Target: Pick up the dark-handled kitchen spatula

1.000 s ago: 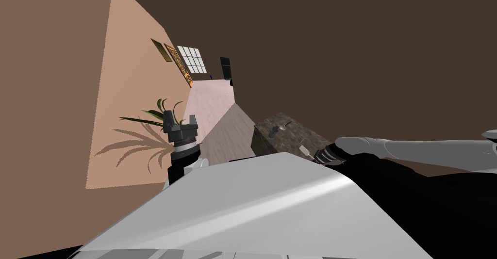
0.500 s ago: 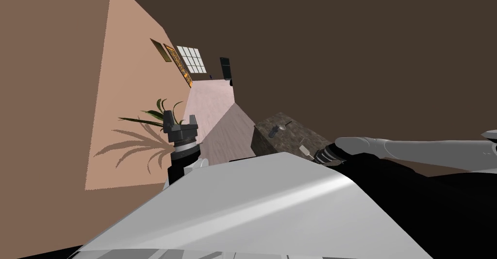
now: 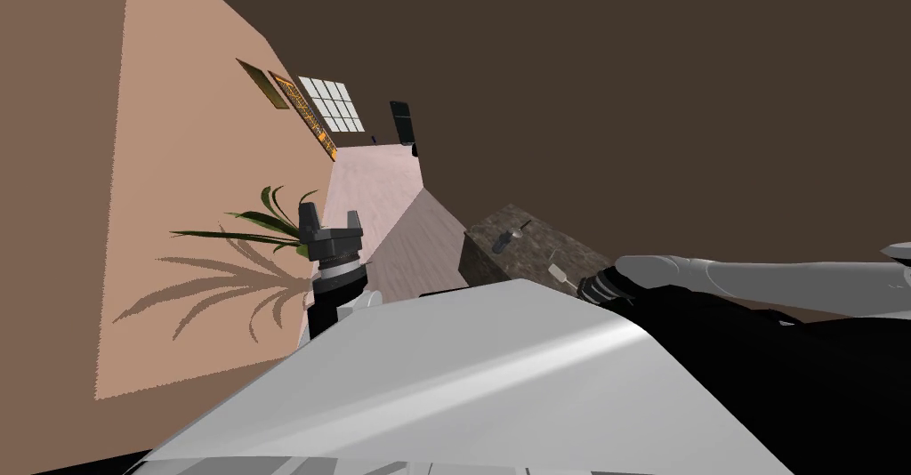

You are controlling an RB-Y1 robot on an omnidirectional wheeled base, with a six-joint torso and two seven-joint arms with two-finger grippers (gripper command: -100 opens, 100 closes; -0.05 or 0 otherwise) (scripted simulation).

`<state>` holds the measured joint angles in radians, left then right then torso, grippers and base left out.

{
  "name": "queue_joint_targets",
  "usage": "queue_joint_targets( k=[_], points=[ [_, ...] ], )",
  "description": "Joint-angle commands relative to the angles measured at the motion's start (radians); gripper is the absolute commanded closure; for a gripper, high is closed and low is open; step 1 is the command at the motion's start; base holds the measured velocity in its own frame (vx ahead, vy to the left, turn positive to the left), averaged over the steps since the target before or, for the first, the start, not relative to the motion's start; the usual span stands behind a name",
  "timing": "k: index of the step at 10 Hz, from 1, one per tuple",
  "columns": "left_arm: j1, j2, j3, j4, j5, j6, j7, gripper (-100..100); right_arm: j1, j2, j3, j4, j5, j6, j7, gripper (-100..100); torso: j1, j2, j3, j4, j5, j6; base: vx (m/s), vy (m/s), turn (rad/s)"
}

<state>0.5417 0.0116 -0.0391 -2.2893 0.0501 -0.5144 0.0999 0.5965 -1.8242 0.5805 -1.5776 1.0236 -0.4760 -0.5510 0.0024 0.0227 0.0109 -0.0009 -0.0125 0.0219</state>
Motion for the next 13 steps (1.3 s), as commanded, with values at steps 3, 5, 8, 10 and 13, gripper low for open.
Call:
queue_joint_targets(
  k=[3, 5, 8, 10, 13],
  points=[
    [0.0, 0.0, 0.0, 0.0, 0.0, 0.0, 0.0, 0, 0.002, 0.0, 0.004, -0.007, 0.006, 0.004, -0.006, -100, -0.002, 0.003, 0.002, 0.001, -0.001, 0.0, -0.008, -0.008, 0.026],
    [0.0, 0.0, 0.0, 0.0, 0.0, 0.0, 0.0, 0, 0.002, 0.0, 0.004, -0.007, 0.006, 0.004, -0.006, -100, -0.002, 0.003, 0.002, 0.001, -0.001, 0.0, -0.005, -0.005, 0.016],
    [0.0, 0.0, 0.0, 0.0, 0.0, 0.0, 0.0, 0, -0.031, 0.044, -0.017, 0.043, 0.035, -0.046, 0.024, -100, -0.001, 0.002, 0.001, 0.001, 0.0, 0.0, 0.007, 0.019, -0.005],
    [0.0, 0.0, 0.0, 0.0, 0.0, 0.0, 0.0, 0, -0.064, 0.087, -0.039, 0.104, 0.065, -0.092, 0.055, -100, 0.001, 0.002, 0.001, 0.001, 0.0, 0.0, -0.003, 0.043, 0.028],
    [0.0, 0.0, 0.0, 0.0, 0.0, 0.0, 0.0, 0, -0.097, 0.133, -0.06, 0.201, 0.094, -0.155, 0.085, -100, 0.001, 0.002, 0.001, 0.001, 0.0, 0.0, 0.004, 0.043, 0.019]
  ],
)
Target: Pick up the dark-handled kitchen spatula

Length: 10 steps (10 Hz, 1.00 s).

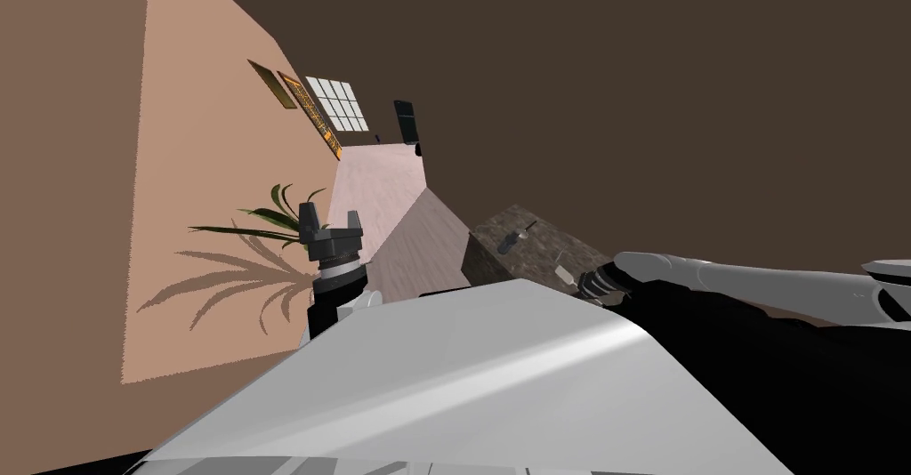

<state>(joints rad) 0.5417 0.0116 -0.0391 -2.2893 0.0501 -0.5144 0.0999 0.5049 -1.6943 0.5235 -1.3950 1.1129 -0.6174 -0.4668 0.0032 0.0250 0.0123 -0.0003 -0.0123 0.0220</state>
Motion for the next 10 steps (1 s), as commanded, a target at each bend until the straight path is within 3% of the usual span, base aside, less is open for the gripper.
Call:
queue_joint_targets(
  k=[1, 2, 4, 5, 6, 7, 9, 10],
  points=[
    [0.0, 0.0, 0.0, 0.0, 0.0, 0.0, 0.0, 0, -0.006, 0.003, -0.003, 0.033, 0.005, -0.014, 0.001, -100, 0.0, 0.0, 0.0, 0.0, 0.0, 0.0, 0.001, 0.019, -0.003],
    [0.0, 0.0, 0.0, 0.0, 0.0, 0.0, 0.0, 0, -0.039, 0.047, -0.024, 0.07, 0.035, -0.059, 0.031, -100, -0.001, 0.0, 0.0, 0.0, 0.0, 0.0, 0.002, 0.034, 0.03],
    [0.0, 0.0, 0.0, 0.0, 0.0, 0.0, 0.0, 0, -0.039, 0.047, -0.024, 0.107, 0.035, -0.067, 0.031, -100, 0.0, 0.0, 0.0, 0.0, 0.0, 0.0, 0.001, 0.026, 0.007],
    [0.0, 0.0, 0.0, 0.0, 0.0, 0.0, 0.0, 0, -0.072, 0.091, -0.046, 0.148, 0.064, -0.114, 0.061, -100, -0.001, 0.0, 0.0, 0.0, 0.0, 0.0, -0.001, 0.036, 0.029],
    [0.0, 0.0, 0.0, 0.0, 0.0, 0.0, 0.0, 0, -0.072, 0.091, -0.046, 0.177, 0.064, -0.12, 0.061, -100, 0.0, 0.0, 0.0, 0.0, 0.0, 0.0, 0.0, 0.041, 0.018],
    [0.0, 0.0, 0.0, 0.0, 0.0, 0.0, 0.0, 0, -0.105, 0.131, -0.067, 0.204, 0.094, -0.157, 0.092, -100, 0.0, 0.0, 0.0, 0.0, 0.0, 0.0, 0.01, 0.05, 0.026],
    [0.0, 0.0, 0.0, 0.0, 0.0, 0.0, 0.0, 0, -0.105, 0.135, -0.067, 0.252, 0.094, -0.173, 0.092, -100, 0.0, 0.0, 0.0, 0.0, -0.001, 0.0, 0.003, 0.028, 0.008],
    [0.0, 0.0, 0.0, 0.0, 0.0, 0.0, 0.0, 0, -0.138, 0.179, -0.088, 0.287, 0.123, -0.219, 0.122, -100, -0.001, 0.0, 0.0, 0.0, -0.001, 0.0, -0.002, 0.028, 0.026]
  ],
)
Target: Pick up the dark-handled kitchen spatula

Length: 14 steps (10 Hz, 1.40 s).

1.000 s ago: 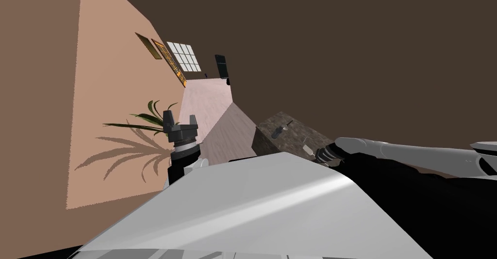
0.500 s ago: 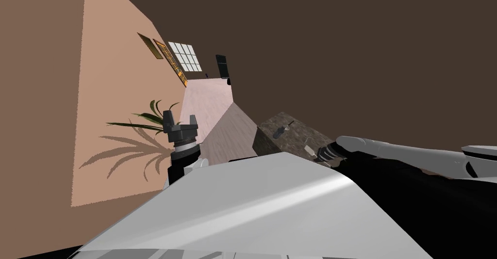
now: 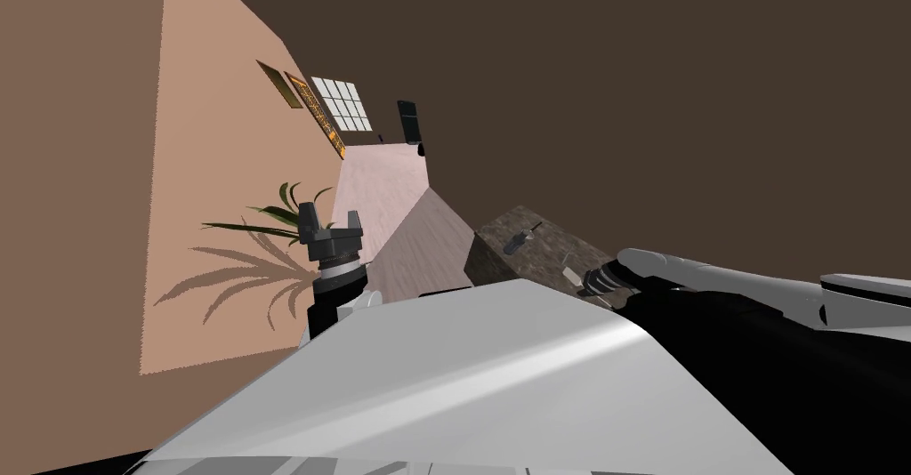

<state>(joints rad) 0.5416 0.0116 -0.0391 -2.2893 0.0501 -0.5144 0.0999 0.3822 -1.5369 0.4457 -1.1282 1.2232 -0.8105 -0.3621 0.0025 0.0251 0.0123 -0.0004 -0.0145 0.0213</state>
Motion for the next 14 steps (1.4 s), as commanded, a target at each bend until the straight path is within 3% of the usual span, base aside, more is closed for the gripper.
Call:
queue_joint_targets(
  k=[1, 2, 3, 4, 5, 7, 8, 9, 10, 11, 14],
  points=[
    [0.0, 0.0, 0.0, 0.0, 0.0, 0.0, 0.0, 0, -0.015, 0.022, -0.01, 0.05, 0.013, -0.033, 0.017, -100, 0.0, 0.0, 0.0, 0.0, 0.0, 0.0, 0.001, 0.028, 0.017],
    [0.0, 0.0, 0.0, 0.0, 0.0, 0.0, 0.0, 0, -0.015, 0.022, -0.01, 0.063, 0.013, -0.033, 0.017, -100, -0.001, 0.0, 0.0, 0.0, -0.001, 0.0, 0.003, 0.022, 0.0],
    [0.0, 0.0, 0.0, 0.0, 0.0, 0.0, 0.0, 0, -0.048, 0.066, -0.032, 0.105, 0.043, -0.082, 0.048, -100, -0.001, -0.001, 0.0, 0.0, -0.001, 0.0, 0.004, 0.04, 0.018],
    [0.0, 0.0, 0.0, 0.0, 0.0, 0.0, 0.0, 0, -0.048, 0.066, -0.032, 0.133, 0.043, -0.085, 0.048, -100, 0.0, -0.001, -0.001, 0.0, -0.003, -0.001, 0.005, 0.042, 0.02],
    [0.0, 0.0, 0.0, 0.0, 0.0, 0.0, 0.0, 0, -0.081, 0.106, -0.053, 0.16, 0.072, -0.123, 0.078, -100, 0.0, -0.002, -0.001, -0.001, -0.003, -0.001, 0.001, 0.044, 0.017],
    [0.0, 0.0, 0.0, 0.0, 0.0, 0.0, 0.0, 0, -0.081, 0.11, -0.053, 0.211, 0.072, -0.138, 0.078, -100, 0.0, -0.003, -0.002, -0.001, -0.008, -0.003, -0.001, 0.032, 0.016],
    [0.0, 0.0, 0.0, 0.0, 0.0, 0.0, 0.0, 0, -0.114, 0.154, -0.074, 0.241, 0.102, -0.182, 0.108, -100, -0.001, -0.003, -0.002, -0.001, -0.008, -0.003, 0.007, 0.033, 0.013],
    [0.0, 0.0, 0.0, 0.0, 0.0, 0.0, 0.0, 0, -0.114, 0.154, -0.074, 0.277, 0.102, -0.191, 0.108, -100, -0.001, -0.004, -0.003, -0.001, -0.011, -0.004, 0.005, 0.035, 0.027],
    [0.0, 0.0, 0.0, 0.0, 0.0, 0.0, 0.0, 0, -0.111, 0.145, -0.072, 0.259, 0.099, -0.179, 0.105, -100, -0.001, -0.005, -0.003, -0.002, -0.012, -0.004, 0.001, 0.015, 0.002],
    [0.0, 0.0, 0.0, 0.0, 0.0, 0.0, 0.0, 0, -0.111, 0.147, -0.072, 0.263, 0.099, -0.183, 0.107, 100, -0.002, -0.005, -0.003, -0.002, -0.013, -0.004, 0.0, 0.0, 0.0],
    [0.0, 0.0, 0.0, 0.0, 0.0, 0.0, 0.0, 0, -0.112, 0.143, -0.074, 0.265, 0.1, -0.18, 0.106, 100, 0.0, -0.004, -0.003, -0.002, -0.015, -0.004, 0.001, -0.003, 0.002]
  ],
)
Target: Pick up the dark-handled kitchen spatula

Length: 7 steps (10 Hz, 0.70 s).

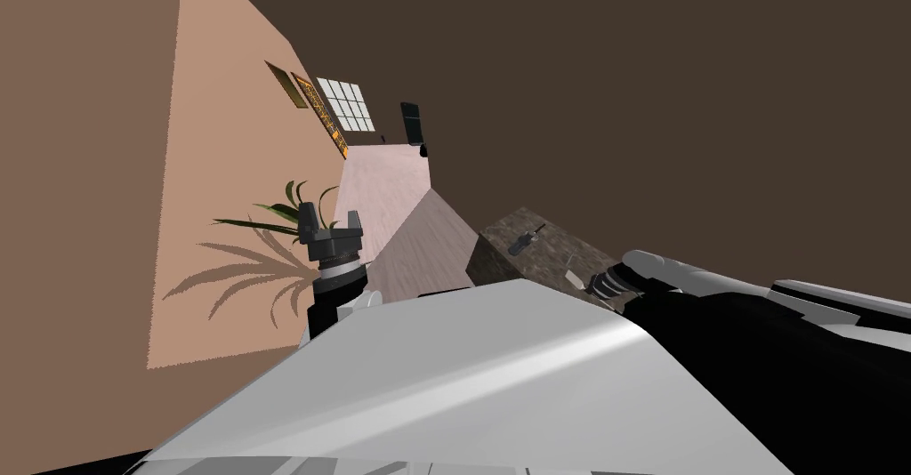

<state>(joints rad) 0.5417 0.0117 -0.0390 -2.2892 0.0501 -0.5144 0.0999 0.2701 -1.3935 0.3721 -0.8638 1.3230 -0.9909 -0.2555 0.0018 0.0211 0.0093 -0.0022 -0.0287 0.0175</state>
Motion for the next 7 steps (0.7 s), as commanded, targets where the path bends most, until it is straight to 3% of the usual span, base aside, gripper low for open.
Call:
queue_joint_targets(
  k=[1, 2, 3, 4, 5, 6, 7],
  points=[
    [0.0, 0.0, 0.0, 0.0, 0.0, 0.0, 0.0, 0, 0.0, 0.0, 0.0, 0.0, 0.0, 0.0, 0.0, 100, 0.0, 0.0, 0.0, 0.0, 0.0, 0.0, 0.0, 0.0, 0.0],
    [0.0, 0.0, 0.0, 0.0, 0.0, 0.0, 0.0, 0, 0.0, 0.0, 0.0, 0.0, 0.0, 0.0, 0.0, 0, 0.0, 0.0, 0.0, 0.0, 0.0, 0.0, 0.0, 0.0, 0.0],
    [0.0, 0.0, 0.0, 0.0, 0.0, 0.0, 0.0, 0, 0.031, -0.033, 0.021, -0.05, -0.028, 0.042, -0.029, 100, 0.0, 0.0, 0.0, 0.0, 0.0, 0.0, -0.003, -0.021, -0.019],
    [0.0, 0.0, 0.0, 0.0, 0.0, 0.0, 0.0, 0, 0.064, -0.067, 0.042, -0.078, -0.057, 0.068, -0.059, 100, -0.001, 0.0, 0.0, 0.0, 0.002, 0.001, 0.011, -0.058, -0.032],
    [0.0, 0.0, 0.0, 0.0, 0.0, 0.0, 0.0, 0, 0.064, -0.077, 0.042, -0.128, -0.057, 0.095, -0.059, 100, -0.002, 0.001, 0.001, 0.0, 0.005, 0.003, 0.002, -0.068, -0.058],
    [0.0, 0.0, 0.0, 0.0, 0.0, 0.0, 0.0, 0, 0.097, -0.122, 0.063, -0.167, -0.087, 0.131, -0.089, 100, -0.001, 0.002, 0.001, 0.001, 0.005, 0.002, -0.013, -0.063, -0.018],
    [0.0, 0.0, 0.0, 0.0, 0.0, 0.0, 0.0, 0, 0.097, -0.122, 0.063, -0.202, -0.087, 0.148, -0.089, 100, -0.001, 0.003, 0.002, 0.001, 0.006, 0.003, -0.012, -0.046, -0.012]
  ],
)
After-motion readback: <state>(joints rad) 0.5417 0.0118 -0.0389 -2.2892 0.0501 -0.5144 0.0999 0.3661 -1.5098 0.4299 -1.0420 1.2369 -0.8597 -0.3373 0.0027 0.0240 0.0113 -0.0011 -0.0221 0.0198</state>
